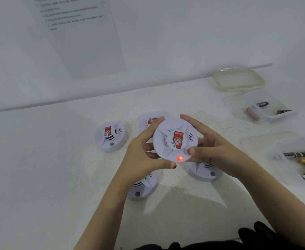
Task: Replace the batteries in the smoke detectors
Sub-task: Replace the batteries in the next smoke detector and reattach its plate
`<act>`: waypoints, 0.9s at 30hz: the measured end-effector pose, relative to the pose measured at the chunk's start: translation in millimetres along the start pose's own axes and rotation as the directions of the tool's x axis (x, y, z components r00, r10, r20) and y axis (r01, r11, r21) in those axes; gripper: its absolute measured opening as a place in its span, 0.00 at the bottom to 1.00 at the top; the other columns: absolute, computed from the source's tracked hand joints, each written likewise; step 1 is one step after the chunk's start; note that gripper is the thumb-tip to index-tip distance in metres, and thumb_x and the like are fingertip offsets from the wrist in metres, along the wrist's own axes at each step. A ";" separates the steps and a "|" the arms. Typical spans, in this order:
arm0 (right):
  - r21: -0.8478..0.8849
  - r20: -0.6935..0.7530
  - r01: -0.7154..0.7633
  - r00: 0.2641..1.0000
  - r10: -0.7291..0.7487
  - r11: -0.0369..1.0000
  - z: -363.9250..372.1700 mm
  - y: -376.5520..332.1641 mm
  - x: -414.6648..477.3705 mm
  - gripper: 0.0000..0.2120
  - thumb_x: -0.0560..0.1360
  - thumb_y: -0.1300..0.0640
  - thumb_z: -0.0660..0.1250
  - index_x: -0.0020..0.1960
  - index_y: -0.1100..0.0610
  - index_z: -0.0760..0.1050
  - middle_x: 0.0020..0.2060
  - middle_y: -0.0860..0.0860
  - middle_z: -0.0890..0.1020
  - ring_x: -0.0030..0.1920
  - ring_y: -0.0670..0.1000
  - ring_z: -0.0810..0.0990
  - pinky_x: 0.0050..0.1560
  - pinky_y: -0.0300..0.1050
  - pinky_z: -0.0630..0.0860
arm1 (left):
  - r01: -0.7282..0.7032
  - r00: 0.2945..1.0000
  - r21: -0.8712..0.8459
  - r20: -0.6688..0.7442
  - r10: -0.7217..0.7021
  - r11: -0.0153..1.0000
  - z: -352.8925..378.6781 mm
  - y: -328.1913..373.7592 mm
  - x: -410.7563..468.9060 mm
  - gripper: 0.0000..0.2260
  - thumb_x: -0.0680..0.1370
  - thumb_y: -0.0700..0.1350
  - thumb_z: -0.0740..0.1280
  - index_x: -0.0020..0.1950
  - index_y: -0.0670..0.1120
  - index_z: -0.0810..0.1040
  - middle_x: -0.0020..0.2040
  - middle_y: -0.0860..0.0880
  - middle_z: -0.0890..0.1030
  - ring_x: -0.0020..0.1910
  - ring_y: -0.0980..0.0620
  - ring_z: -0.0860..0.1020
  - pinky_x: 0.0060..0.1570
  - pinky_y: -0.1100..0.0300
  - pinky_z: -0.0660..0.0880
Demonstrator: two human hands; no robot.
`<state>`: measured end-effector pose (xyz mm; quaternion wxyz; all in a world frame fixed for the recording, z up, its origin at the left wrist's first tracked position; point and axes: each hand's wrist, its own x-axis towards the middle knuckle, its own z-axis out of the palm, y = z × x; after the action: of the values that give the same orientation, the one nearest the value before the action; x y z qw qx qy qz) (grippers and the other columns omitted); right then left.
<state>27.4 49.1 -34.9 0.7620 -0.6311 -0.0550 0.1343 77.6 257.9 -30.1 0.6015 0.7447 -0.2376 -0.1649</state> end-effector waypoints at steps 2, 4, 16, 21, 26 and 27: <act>0.021 -0.005 -0.006 1.000 0.006 1.000 0.3 0.6 0.3 0.36 0.72 0.69 0.65 0.73 0.43 0.62 0.59 0.59 0.80 0.58 0.61 0.79 0.55 0.53 0.78 | 0.004 1.000 -0.003 -0.002 -0.004 1.000 0.4 -1.1 0.0 0.44 0.62 0.31 0.80 0.72 0.56 0.67 0.65 0.56 0.77 0.56 0.59 0.80 0.44 0.63 0.79; 0.023 -0.007 -0.008 1.000 0.008 1.000 0.9 0.6 0.6 0.35 0.73 0.71 0.65 0.72 0.43 0.62 0.59 0.59 0.80 0.58 0.61 0.79 0.54 0.51 0.79 | 0.007 1.000 0.000 -0.003 -0.007 1.000 0.4 -2.2 0.1 0.44 0.62 0.31 0.80 0.72 0.56 0.67 0.65 0.56 0.77 0.56 0.59 0.80 0.44 0.63 0.79; 0.040 -0.014 -0.017 1.000 0.018 0.999 -0.2 1.4 0.1 0.34 0.72 0.69 0.63 0.71 0.43 0.64 0.58 0.59 0.81 0.58 0.61 0.80 0.53 0.50 0.79 | 0.018 1.000 0.031 -0.001 -0.018 0.999 0.2 -6.1 0.8 0.45 0.62 0.32 0.80 0.73 0.54 0.67 0.63 0.57 0.79 0.56 0.59 0.80 0.44 0.63 0.79; 0.032 -0.004 -0.011 1.000 0.012 0.999 -0.8 2.2 -0.3 0.34 0.72 0.68 0.64 0.71 0.42 0.64 0.59 0.59 0.80 0.58 0.60 0.79 0.55 0.51 0.79 | 0.018 1.000 0.038 -0.005 -0.018 0.999 0.4 -6.9 1.2 0.44 0.62 0.32 0.80 0.72 0.55 0.67 0.62 0.59 0.79 0.56 0.59 0.80 0.43 0.63 0.79; 0.034 -0.004 -0.015 1.000 0.016 0.999 -1.3 2.6 -0.1 0.34 0.72 0.68 0.64 0.72 0.42 0.63 0.59 0.59 0.80 0.58 0.61 0.79 0.55 0.52 0.78 | 0.016 1.000 0.036 -0.005 -0.016 0.999 0.2 -7.4 0.9 0.44 0.62 0.33 0.80 0.73 0.55 0.67 0.62 0.58 0.79 0.56 0.59 0.80 0.44 0.63 0.80; 0.031 -0.003 -0.016 1.000 0.016 0.999 -1.3 2.8 0.0 0.34 0.72 0.67 0.64 0.72 0.42 0.63 0.59 0.59 0.80 0.58 0.61 0.79 0.55 0.52 0.78 | 0.017 1.000 0.035 -0.005 -0.017 0.999 0.2 -7.6 0.8 0.44 0.62 0.33 0.80 0.73 0.55 0.67 0.63 0.58 0.79 0.56 0.59 0.80 0.44 0.62 0.80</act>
<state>27.4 48.4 -37.8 0.7708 -0.6197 -0.0467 0.1403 79.3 258.5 -37.5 0.5874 0.7576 -0.2328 -0.1640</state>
